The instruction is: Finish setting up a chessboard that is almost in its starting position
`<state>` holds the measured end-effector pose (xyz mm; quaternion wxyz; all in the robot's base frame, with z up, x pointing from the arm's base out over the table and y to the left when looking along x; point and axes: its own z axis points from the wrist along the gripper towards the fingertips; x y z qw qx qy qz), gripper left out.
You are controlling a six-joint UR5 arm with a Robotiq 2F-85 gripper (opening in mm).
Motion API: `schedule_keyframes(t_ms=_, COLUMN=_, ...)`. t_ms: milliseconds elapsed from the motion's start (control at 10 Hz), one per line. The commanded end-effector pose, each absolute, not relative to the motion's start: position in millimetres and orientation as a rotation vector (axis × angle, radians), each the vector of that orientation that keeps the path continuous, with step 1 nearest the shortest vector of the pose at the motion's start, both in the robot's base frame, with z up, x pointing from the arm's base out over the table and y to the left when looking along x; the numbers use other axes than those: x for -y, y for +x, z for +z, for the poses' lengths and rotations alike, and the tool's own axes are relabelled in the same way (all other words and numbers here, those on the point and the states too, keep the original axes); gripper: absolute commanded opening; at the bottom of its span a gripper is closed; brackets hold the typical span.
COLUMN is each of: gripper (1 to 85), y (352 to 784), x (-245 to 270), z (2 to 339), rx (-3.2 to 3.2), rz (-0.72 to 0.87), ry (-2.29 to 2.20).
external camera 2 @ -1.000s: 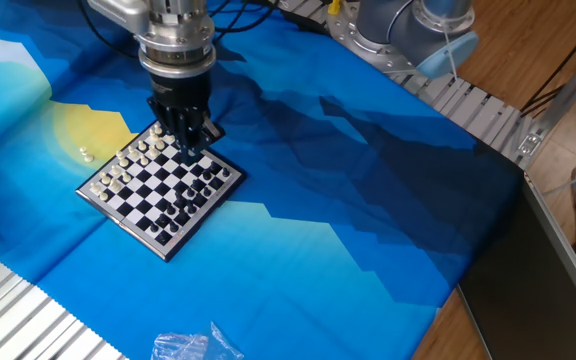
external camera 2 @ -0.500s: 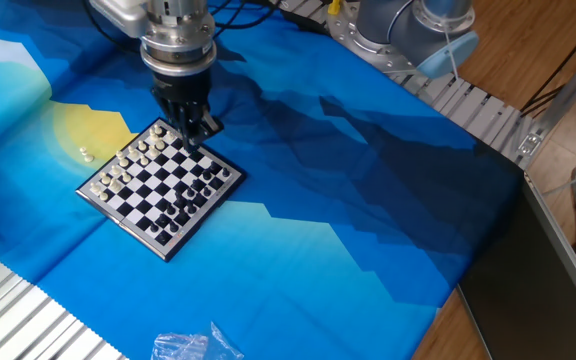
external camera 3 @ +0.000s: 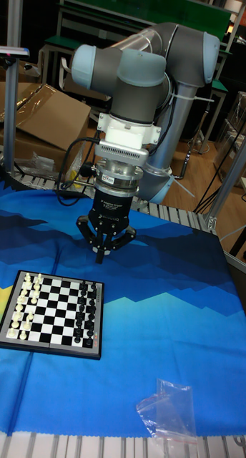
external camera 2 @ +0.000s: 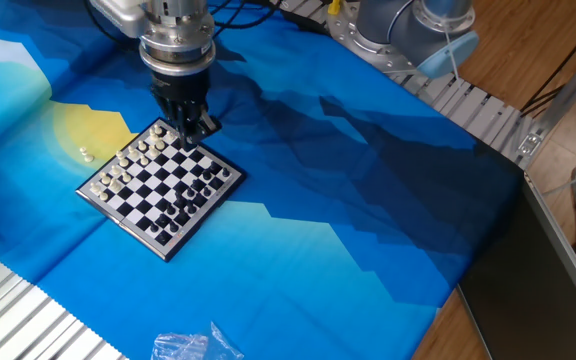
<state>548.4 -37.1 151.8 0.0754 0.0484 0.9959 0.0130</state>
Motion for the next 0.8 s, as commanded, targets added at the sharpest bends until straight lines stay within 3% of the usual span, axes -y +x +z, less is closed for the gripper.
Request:
schedule_keyframes(t_ms=0, gripper=1.0, y=554.5, x=78.8, z=145.8, rx=-3.011, rz=0.045, ry=0.000)
schedule_keyframes(t_ms=700, gripper=1.0, y=598.5, x=175.4, z=119.6, rx=-2.997, rz=0.022, ry=-0.277)
